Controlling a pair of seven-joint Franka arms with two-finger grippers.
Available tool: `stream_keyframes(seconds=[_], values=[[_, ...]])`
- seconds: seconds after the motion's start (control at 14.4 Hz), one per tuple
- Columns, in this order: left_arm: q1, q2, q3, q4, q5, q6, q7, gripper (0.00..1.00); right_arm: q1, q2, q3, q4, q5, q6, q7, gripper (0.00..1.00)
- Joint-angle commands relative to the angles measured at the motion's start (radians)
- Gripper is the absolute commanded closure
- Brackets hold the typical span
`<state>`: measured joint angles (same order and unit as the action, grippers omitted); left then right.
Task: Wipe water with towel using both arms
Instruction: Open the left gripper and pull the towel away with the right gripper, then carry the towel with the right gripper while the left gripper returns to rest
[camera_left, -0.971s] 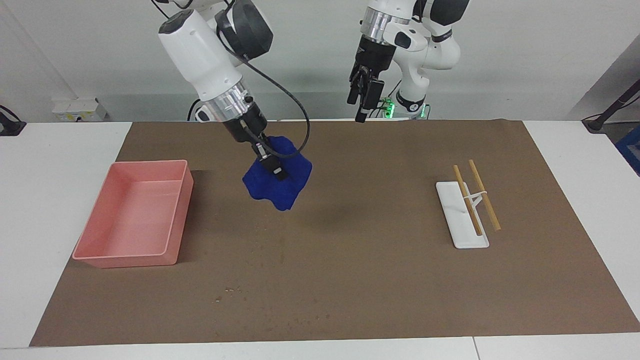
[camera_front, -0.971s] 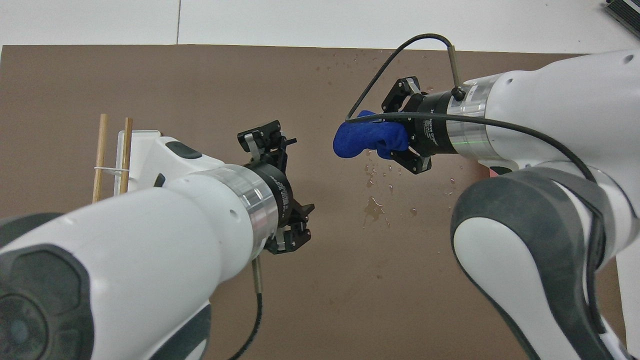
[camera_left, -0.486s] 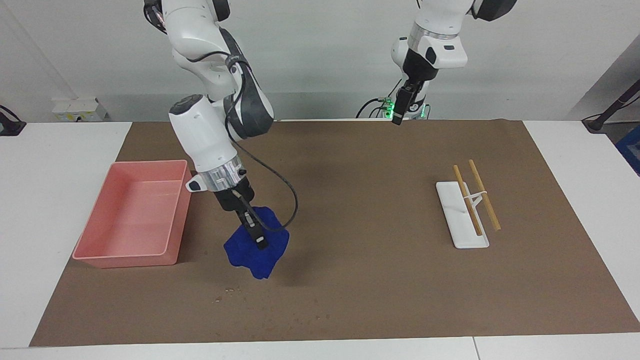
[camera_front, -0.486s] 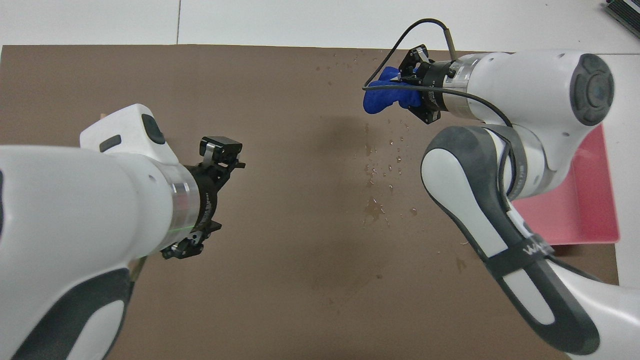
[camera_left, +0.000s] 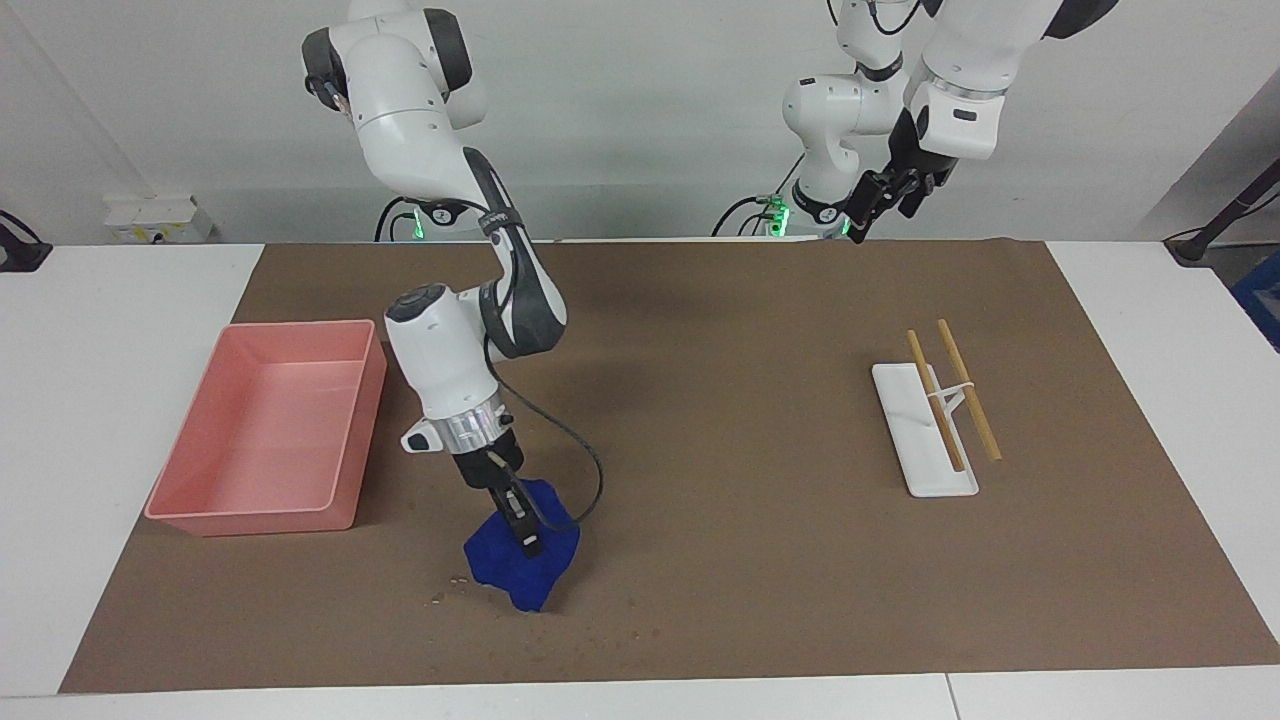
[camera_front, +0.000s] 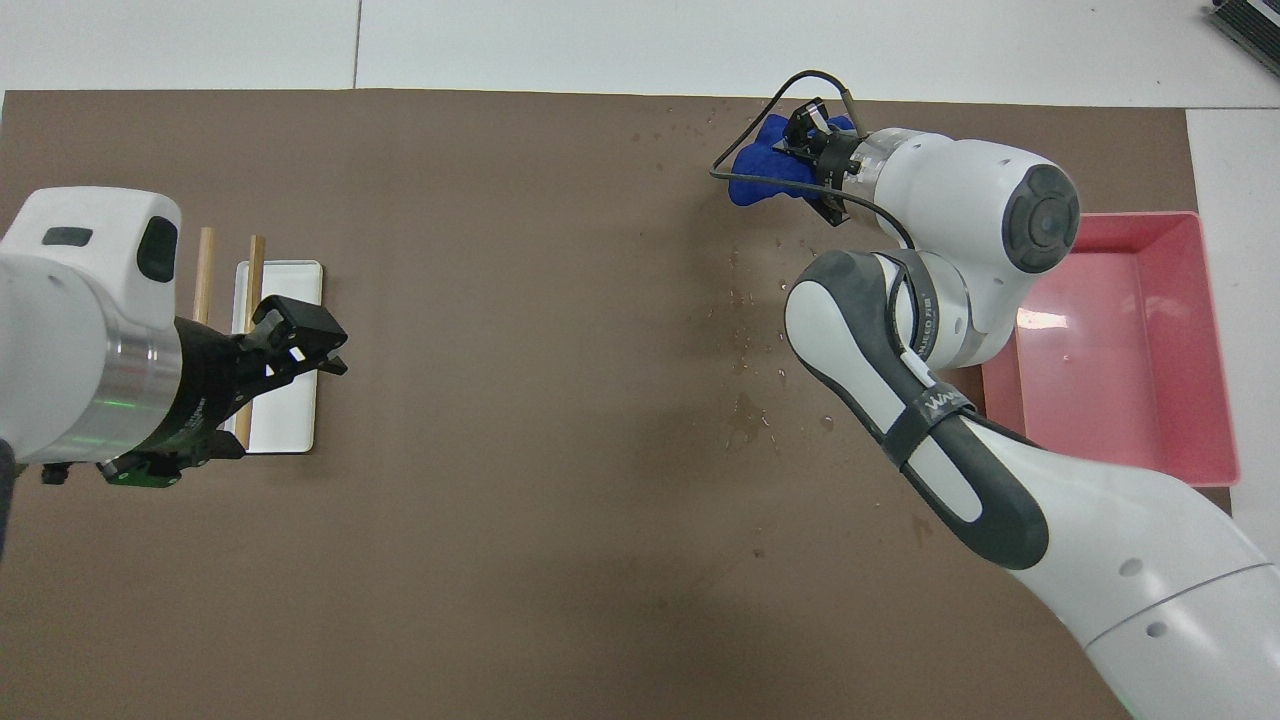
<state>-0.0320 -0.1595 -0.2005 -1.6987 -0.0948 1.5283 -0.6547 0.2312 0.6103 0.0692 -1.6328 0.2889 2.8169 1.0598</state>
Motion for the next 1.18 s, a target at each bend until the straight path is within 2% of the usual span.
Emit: stream_keyframes(seconds=[0.0, 0.14, 0.42, 0.56, 0.76, 1.11], values=[[0.056, -0.035, -0.004, -0.035, 0.012, -0.022, 0.175, 0.00, 0.007, -0.023, 0.006, -0.086, -0.017, 0.027, 0.009, 1.00], [0.083, -0.043, -0.004, -0.044, 0.066, -0.028, 0.269, 0.00, 0.011, -0.041, 0.007, -0.140, -0.010, 0.026, 0.061, 1.00], [0.101, -0.049, -0.004, -0.047, 0.069, -0.050, 0.273, 0.00, 0.025, -0.089, 0.009, -0.252, -0.008, 0.013, 0.092, 1.00], [0.089, -0.049, -0.004, -0.044, 0.069, -0.051, 0.271, 0.00, 0.033, -0.122, 0.007, -0.282, -0.008, -0.061, 0.100, 1.00], [0.101, -0.055, -0.004, -0.042, 0.069, -0.094, 0.273, 0.00, 0.036, -0.159, 0.007, -0.303, -0.008, -0.239, 0.103, 1.00], [0.100, -0.054, 0.010, -0.041, 0.070, -0.083, 0.308, 0.00, 0.036, -0.243, 0.007, -0.438, -0.008, -0.362, 0.101, 1.00]])
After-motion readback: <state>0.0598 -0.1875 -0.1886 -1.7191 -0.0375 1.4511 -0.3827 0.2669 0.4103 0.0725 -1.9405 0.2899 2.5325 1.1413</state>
